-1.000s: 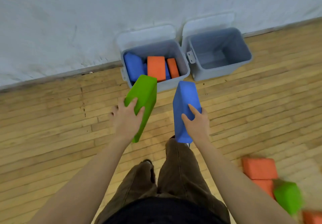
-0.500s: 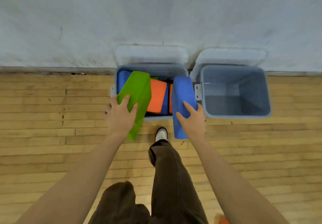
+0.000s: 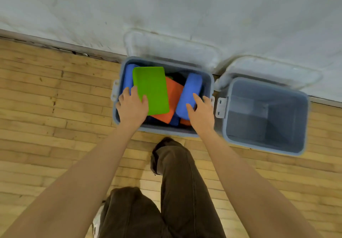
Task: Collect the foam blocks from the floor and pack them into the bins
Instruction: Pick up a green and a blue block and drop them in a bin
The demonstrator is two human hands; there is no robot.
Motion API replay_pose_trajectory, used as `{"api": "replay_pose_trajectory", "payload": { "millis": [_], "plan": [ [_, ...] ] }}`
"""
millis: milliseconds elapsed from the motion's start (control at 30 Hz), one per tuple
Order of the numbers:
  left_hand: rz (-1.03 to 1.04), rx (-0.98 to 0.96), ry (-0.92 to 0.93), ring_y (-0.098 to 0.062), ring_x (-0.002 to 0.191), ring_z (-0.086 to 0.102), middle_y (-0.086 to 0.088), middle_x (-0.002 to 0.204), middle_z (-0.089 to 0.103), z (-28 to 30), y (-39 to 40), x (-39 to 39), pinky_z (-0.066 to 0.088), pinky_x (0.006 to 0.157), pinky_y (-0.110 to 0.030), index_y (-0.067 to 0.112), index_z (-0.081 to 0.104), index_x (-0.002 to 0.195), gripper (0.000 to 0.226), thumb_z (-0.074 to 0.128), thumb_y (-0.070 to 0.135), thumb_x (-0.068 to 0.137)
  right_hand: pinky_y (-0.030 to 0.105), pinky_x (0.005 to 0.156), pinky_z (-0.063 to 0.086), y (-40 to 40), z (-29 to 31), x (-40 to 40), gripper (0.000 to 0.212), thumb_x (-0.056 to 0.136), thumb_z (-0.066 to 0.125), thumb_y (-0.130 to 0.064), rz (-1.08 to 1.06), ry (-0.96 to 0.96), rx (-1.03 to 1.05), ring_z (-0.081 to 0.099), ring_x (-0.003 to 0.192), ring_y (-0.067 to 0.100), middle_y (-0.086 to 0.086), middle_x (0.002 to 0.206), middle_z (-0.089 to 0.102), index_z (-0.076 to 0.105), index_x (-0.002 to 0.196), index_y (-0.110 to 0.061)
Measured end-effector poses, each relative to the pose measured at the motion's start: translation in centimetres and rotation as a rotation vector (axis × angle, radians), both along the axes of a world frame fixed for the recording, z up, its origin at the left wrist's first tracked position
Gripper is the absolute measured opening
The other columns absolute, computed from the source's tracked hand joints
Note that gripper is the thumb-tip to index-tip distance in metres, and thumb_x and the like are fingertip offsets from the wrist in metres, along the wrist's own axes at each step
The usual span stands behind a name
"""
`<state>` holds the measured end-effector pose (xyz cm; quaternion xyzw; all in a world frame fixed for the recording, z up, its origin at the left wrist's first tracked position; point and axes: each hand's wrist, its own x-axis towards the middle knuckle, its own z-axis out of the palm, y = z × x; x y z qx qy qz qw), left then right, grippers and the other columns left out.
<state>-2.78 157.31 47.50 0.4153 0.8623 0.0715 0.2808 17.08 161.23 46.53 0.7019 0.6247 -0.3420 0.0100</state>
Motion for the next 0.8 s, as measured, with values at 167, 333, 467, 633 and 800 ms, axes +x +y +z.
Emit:
{"api": "replay_pose_trajectory", "payload": {
  "millis": [167,333,467,633,800],
  "plan": [
    [-0.048,-0.015,-0.149,-0.038,0.111,0.052,-0.022,0.12,0.056,4.4,-4.6,-1.6,0.041,0.089,-0.042,0.001,0.052,0.124,0.038,0.046,0.025,0.094,0.035,0.099,0.041,-4.8,5.8,0.6,0.042,0.098,0.048,-0.025,-0.178,0.21,-0.075,0.048,0.121,0.024,0.01,0.138,0.047,0.046,0.138,-0.012],
    [-0.014,-0.055,-0.3,-0.029,0.106,0.056,-0.017,0.112,0.063,10.8,-10.5,-3.1,0.038,0.081,-0.028,0.0,0.056,0.121,0.032,0.047,0.016,0.095,0.032,0.083,0.046,-12.5,11.6,0.8,0.033,0.097,0.048,-0.023,-0.275,0.215,-0.093,0.056,0.101,0.02,0.007,0.116,0.061,0.055,0.127,-0.012],
    [-0.108,-0.049,-0.337,-0.02,0.1,0.053,-0.014,0.116,0.06,12.7,-16.0,-5.3,0.034,0.077,-0.023,0.001,0.056,0.118,0.029,0.046,0.018,0.096,0.036,0.09,0.047,-19.6,13.2,-0.3,0.032,0.095,0.049,-0.025,-0.38,0.222,-0.069,0.057,0.104,0.019,0.007,0.114,0.062,0.058,0.123,-0.012],
    [-0.358,-0.139,-0.315,-0.013,0.09,0.043,-0.01,0.116,0.058,13.2,-23.2,-7.5,0.031,0.076,-0.024,0.006,0.056,0.122,0.032,0.043,0.022,0.097,0.024,0.076,0.042,-30.0,14.2,-3.2,0.035,0.095,0.051,-0.025,-0.672,0.305,-0.04,0.052,0.096,0.015,0.005,0.111,0.059,0.057,0.125,-0.008],
    [-0.64,-0.312,-0.267,-0.018,0.08,0.05,-0.008,0.097,0.062,12.8,-30.8,-9.0,0.037,0.067,-0.028,0.013,0.061,0.1,0.024,0.042,0.027,0.096,0.03,0.076,0.047,-44.0,14.3,-5.5,0.031,0.094,0.05,-0.03,-0.966,0.251,-0.059,0.06,0.086,0.018,0.004,0.105,0.064,0.06,0.12,-0.017]
  ]
}}
